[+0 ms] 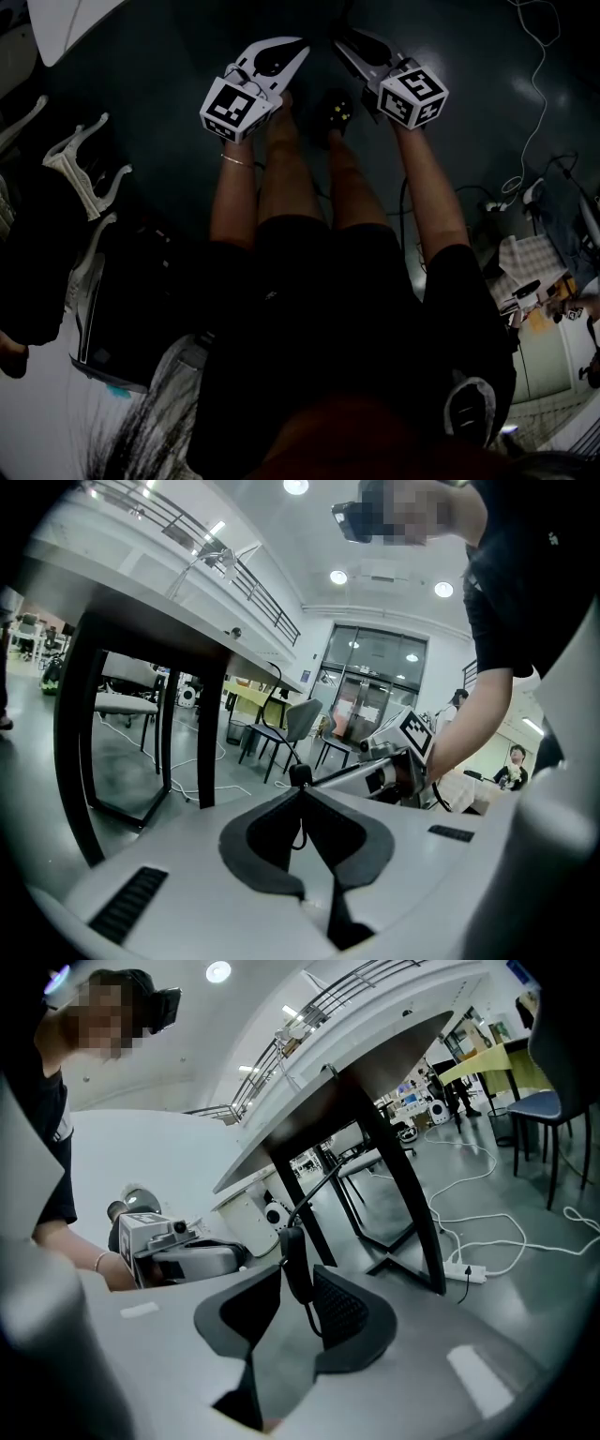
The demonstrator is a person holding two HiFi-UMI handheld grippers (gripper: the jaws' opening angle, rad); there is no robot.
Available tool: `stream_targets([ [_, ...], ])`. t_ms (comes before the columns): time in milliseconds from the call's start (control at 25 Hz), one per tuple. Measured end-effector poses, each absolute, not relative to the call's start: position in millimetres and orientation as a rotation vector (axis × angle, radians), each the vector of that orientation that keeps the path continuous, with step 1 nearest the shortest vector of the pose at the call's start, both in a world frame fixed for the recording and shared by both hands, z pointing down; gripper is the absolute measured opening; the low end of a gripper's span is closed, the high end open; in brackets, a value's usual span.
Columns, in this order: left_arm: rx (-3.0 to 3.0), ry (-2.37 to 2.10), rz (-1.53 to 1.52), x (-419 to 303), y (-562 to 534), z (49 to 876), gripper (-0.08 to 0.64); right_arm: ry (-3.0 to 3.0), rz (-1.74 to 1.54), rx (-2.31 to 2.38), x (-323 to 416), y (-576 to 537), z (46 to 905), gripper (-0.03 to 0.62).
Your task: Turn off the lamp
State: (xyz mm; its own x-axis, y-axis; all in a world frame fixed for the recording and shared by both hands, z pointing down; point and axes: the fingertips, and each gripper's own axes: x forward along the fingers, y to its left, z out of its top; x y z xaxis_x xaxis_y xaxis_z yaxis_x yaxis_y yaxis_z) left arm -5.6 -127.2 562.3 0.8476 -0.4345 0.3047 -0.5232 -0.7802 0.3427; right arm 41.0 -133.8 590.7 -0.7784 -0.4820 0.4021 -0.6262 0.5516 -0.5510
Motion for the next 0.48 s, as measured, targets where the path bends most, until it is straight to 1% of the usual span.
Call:
stream_targets([
  [480,2.614,-0.701,0.3,-5.6,-127.4,561.1,0.015,-2.579,1.045,1.013,48.4,-140.9,588.2,0.08],
])
